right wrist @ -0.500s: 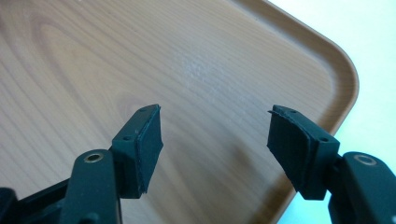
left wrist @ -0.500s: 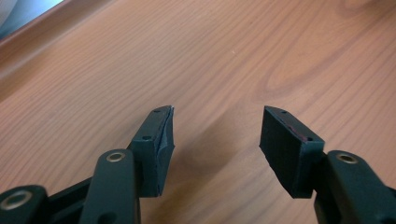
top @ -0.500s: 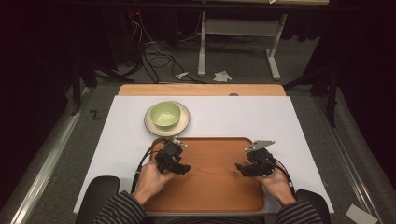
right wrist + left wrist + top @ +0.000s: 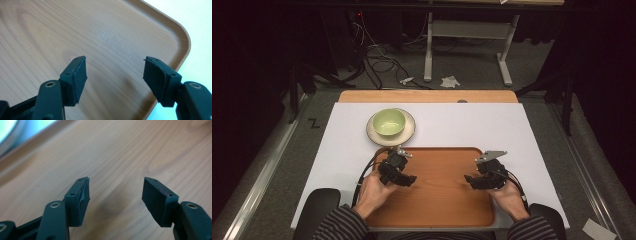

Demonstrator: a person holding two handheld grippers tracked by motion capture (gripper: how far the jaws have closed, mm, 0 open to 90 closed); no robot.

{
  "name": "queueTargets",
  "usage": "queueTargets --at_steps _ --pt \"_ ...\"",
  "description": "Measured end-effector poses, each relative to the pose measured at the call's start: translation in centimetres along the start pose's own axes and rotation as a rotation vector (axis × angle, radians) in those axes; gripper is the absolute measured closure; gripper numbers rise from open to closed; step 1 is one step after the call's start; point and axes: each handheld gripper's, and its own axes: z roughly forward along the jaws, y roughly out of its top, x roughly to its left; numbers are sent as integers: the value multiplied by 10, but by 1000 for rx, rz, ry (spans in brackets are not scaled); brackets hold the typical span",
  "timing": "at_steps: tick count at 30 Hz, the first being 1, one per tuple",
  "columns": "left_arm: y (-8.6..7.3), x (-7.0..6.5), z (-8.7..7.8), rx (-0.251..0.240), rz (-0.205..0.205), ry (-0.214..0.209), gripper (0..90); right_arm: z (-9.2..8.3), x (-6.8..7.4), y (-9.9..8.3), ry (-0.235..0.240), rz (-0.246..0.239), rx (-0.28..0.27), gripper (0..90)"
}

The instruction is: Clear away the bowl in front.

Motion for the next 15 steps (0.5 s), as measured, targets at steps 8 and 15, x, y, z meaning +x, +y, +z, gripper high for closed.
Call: queueTargets --at_steps 8,15 --pt "2 -3 -2 4 31 35 364 -1 -2 0 8 10 -3 366" --pt "3 -2 -4 5 35 24 359 0 -2 0 8 7 -1 366"
